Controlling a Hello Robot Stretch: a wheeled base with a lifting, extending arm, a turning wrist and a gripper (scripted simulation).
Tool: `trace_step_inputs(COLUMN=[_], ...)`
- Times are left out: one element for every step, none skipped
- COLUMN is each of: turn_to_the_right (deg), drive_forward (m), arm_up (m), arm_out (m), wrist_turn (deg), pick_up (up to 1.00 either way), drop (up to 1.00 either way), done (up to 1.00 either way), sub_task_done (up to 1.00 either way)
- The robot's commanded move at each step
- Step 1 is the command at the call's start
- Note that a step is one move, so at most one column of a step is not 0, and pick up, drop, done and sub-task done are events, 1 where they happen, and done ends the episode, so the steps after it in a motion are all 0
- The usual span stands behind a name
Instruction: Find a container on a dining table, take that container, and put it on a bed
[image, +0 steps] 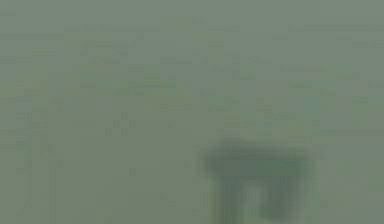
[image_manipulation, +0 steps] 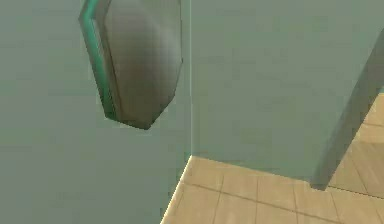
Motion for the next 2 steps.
trace_step_inputs(turn_to_the_right=[45.0,45.0], drive_forward=[0.0,0.0], arm_up=[0.0,0.0], arm_out=[0.0,0.0], wrist_turn=[0.0,0.0], pick_up=[0.0,0.0], drop=[0.0,0.0], done=[0.0,0.0], sub_task_done=[0.0,0.0])
